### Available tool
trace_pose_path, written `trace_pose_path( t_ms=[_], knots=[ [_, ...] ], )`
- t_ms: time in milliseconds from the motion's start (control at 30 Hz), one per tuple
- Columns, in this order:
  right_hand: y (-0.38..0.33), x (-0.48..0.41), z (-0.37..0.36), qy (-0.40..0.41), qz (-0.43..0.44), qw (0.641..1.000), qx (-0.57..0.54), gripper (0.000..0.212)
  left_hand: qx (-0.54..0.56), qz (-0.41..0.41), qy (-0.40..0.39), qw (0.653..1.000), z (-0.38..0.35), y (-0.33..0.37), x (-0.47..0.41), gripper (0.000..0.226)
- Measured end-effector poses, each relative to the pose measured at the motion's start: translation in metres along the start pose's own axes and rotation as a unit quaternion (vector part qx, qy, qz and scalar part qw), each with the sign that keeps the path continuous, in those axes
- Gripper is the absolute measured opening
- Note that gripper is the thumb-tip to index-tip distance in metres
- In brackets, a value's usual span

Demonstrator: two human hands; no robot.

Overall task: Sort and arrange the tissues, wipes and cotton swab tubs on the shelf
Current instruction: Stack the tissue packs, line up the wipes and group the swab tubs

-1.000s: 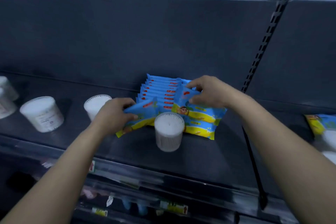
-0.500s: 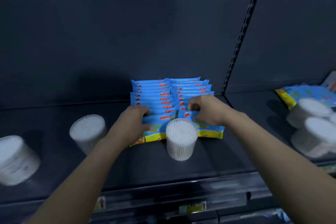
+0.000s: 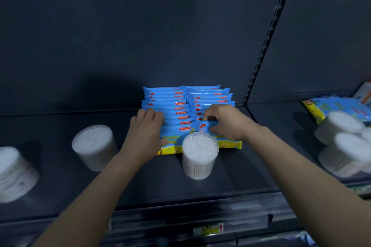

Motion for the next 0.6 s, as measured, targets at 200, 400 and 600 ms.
trace_pose_path(
  t_ms=[200, 400, 600],
  knots=[
    [-0.003, 0.000, -0.001, -0.003, 0.032, 0.999, 0.032, 0.021, 0.011, 0.026, -0.018, 0.999, -0.001, 0.004, 0.004, 0.039],
    [-0.004, 0.000, -0.002, -0.012, 0.064, 0.997, 0.043, 0.021, -0.011, 0.066, -0.018, 0.998, 0.001, 0.009, 0.010, 0.045],
    [0.000, 0.002, -0.001, -0.014, 0.081, 0.997, 0.003, 0.033, 0.020, 0.084, 0.010, 0.996, 0.004, 0.006, 0.030, 0.053]
  ],
)
Point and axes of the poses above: each hand's wrist, its own x-axis away from the middle knuckle, its own z-axis out of the back of the hand, y = z × x, the point moved 10 cm from there along -x, towards the middle knuckle, and after that the axes turned 13 degrees about -y, right-handed, at the moved point
